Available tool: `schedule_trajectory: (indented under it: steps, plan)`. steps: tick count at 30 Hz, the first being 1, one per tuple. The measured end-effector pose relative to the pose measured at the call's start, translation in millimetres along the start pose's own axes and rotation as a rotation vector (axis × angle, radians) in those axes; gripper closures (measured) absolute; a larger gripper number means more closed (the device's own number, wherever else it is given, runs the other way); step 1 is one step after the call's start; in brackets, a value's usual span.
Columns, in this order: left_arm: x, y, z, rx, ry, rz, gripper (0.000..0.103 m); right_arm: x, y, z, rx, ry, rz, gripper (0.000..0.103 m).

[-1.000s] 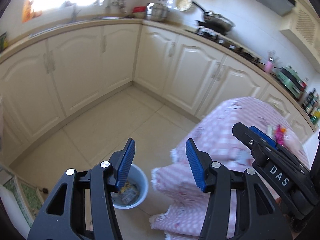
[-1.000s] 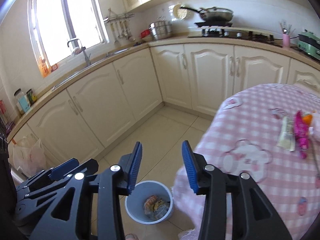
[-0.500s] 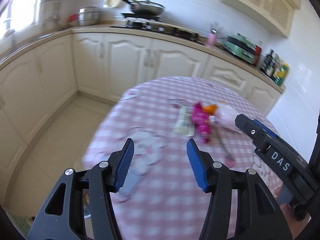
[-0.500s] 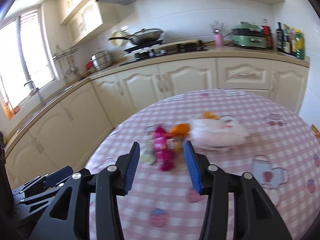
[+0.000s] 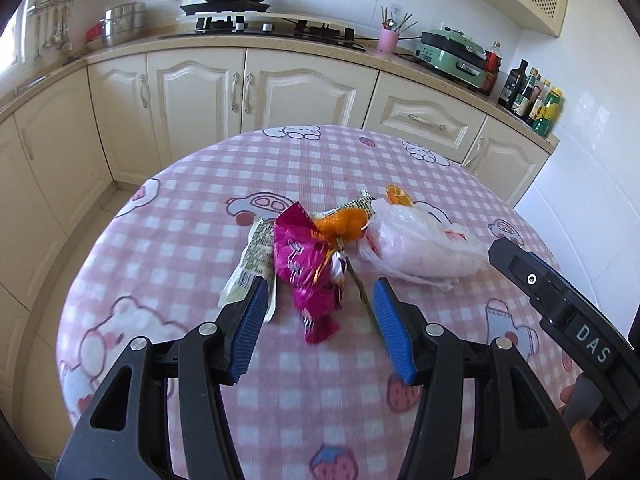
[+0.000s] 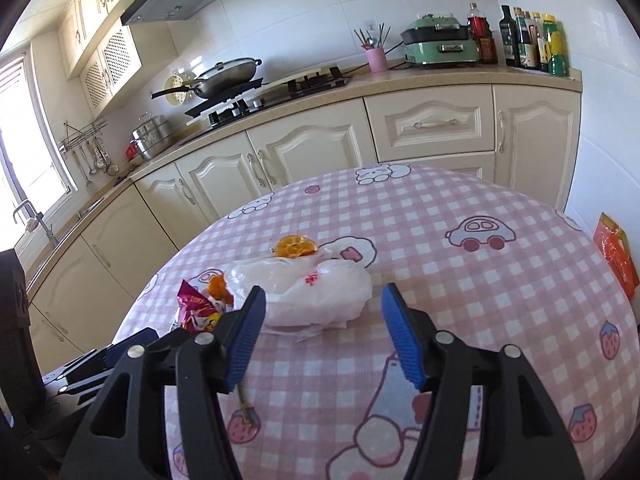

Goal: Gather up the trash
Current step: 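Move both tools back over the table, then grasp the pink candy wrapper with the left tool while the right tool grasps the clear plastic bag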

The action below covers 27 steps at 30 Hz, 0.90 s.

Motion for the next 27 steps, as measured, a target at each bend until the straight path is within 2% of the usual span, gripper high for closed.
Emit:
schedule_trajectory:
  steps: [4,5,6,13,16,19,20,22,27]
  plan:
    - [-1,-16,2,0.004,0.009,0.027,0.066,-6,-11,9,-0.01,0.031,0.006,0.036]
    - [-1,-18,3,0.003,0.009,0.029,0.077,-6,-11,13,-0.014,0.039,0.006,0.035]
    - [-3,-19,3,0.004,0.009,0.028,0.081,-7,-12,18,-0.016,0.053,0.002,0.035]
    - [-13,-2,3,0.025,-0.013,-0.031,0.086,-8,-21,46,-0.027,0.154,0.003,0.034]
    - [-16,6,3,0.031,-0.02,-0.048,0.087,-2,-30,51,0.009,0.21,0.027,0.035]
    - [-19,14,1,0.04,-0.031,-0.064,0.087,6,-36,53,0.004,0.219,0.062,0.085]
    - [-19,17,1,0.045,-0.032,-0.067,0.087,7,-35,54,0.004,0.221,0.064,0.093]
    - [-21,26,-1,0.055,-0.036,-0.085,0.087,7,-32,54,0.009,0.225,0.06,0.099]
    - [-25,55,-2,0.074,-0.04,-0.138,0.087,-3,-5,52,0.001,0.194,0.004,0.1]
Point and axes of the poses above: each gripper's, at about its wrist camera, not at the fingertips, and y roughly against the way its jaws point, z to its left, x to its underside, the point moved 10 cm from there along -y, roughly the way its jaws point, and after that the axes turned 13 degrees about x, right-handed, at the moved point
